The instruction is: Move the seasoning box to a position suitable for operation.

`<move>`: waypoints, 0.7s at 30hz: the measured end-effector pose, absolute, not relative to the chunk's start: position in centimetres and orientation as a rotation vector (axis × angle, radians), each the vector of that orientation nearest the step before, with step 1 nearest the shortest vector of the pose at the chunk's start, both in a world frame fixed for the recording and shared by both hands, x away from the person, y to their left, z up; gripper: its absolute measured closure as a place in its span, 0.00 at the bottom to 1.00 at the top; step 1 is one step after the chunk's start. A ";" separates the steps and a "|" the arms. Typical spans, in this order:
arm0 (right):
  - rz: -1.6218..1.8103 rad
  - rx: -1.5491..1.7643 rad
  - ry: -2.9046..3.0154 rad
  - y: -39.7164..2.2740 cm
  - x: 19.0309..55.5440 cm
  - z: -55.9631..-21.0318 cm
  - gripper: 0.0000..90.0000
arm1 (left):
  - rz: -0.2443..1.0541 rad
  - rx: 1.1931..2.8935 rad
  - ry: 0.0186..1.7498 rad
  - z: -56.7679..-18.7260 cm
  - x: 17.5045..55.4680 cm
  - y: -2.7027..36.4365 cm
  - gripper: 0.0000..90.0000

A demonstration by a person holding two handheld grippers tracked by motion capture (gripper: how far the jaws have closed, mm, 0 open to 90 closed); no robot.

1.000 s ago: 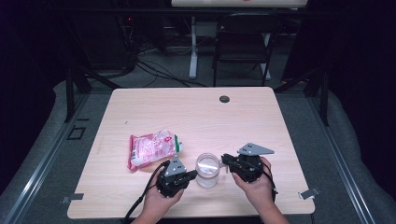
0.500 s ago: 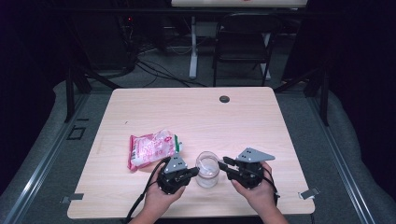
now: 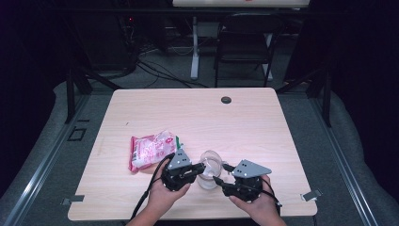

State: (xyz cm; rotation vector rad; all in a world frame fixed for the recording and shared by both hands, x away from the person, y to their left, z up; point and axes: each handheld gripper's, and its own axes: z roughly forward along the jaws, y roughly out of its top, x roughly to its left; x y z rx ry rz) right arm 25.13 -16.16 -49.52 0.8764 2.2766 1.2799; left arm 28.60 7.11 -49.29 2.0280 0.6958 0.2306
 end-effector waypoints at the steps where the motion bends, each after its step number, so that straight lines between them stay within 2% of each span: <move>1: 1.267 0.866 2.271 -16.0 25.1 -49.6 0.51 | 0.231 2.028 0.696 -49.3 28.6 7.1 0.92; 15: 1.235 0.872 2.227 -15.9 25.5 -50.1 0.51 | 0.317 2.049 0.757 -50.4 29.3 7.0 0.68; 21: 1.251 0.882 2.226 -16.0 25.5 -50.1 0.52 | 0.298 2.057 0.781 -50.9 29.5 7.1 0.67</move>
